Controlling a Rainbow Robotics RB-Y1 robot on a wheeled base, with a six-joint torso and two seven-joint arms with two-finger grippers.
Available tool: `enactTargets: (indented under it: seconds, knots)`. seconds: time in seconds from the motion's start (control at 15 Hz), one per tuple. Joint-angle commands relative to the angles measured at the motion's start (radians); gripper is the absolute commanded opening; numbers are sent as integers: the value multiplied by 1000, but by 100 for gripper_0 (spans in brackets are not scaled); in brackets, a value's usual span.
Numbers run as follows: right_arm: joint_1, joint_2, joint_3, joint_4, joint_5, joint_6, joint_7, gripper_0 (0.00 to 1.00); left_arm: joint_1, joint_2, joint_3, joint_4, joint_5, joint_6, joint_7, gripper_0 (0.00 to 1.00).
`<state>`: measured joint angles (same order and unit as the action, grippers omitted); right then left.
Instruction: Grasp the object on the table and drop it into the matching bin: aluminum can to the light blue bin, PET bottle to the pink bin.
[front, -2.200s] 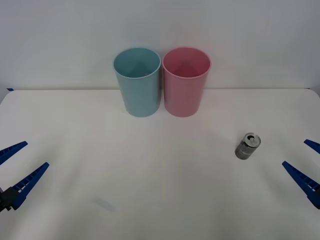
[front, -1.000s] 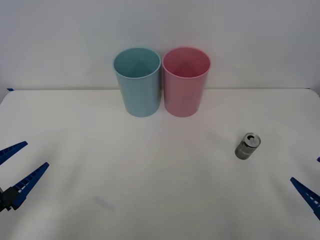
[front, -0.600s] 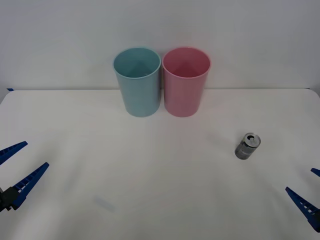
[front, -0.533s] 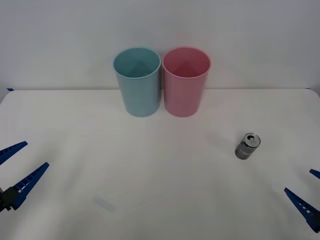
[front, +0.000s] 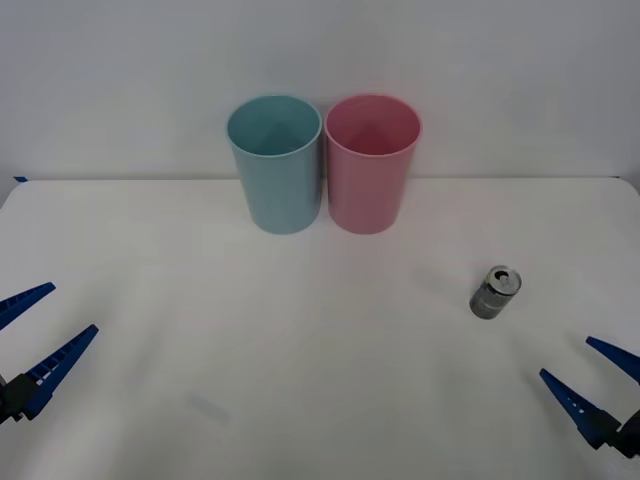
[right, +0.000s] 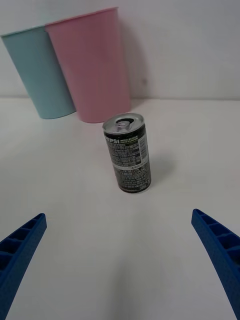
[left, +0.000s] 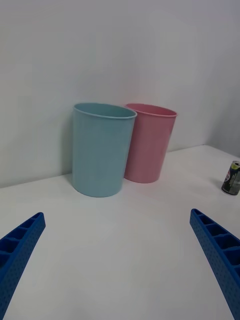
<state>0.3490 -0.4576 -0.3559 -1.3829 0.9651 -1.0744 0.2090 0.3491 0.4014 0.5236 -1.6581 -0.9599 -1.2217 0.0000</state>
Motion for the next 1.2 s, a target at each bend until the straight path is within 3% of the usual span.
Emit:
enactTargets:
  seconds: [0.07, 0.93, 1.2]
  knots:
    - [-50, 36, 0, 24, 37, 21, 10, 100, 0, 0, 0, 0, 0, 0, 0, 100]
    - [-243, 151, 17, 119, 169, 142, 29, 100, 0, 0, 0, 0, 0, 0, 0, 100]
    - [-343, 168, 11, 226, 199, 148, 50, 100, 0, 0, 0, 0, 0, 0, 0, 100]
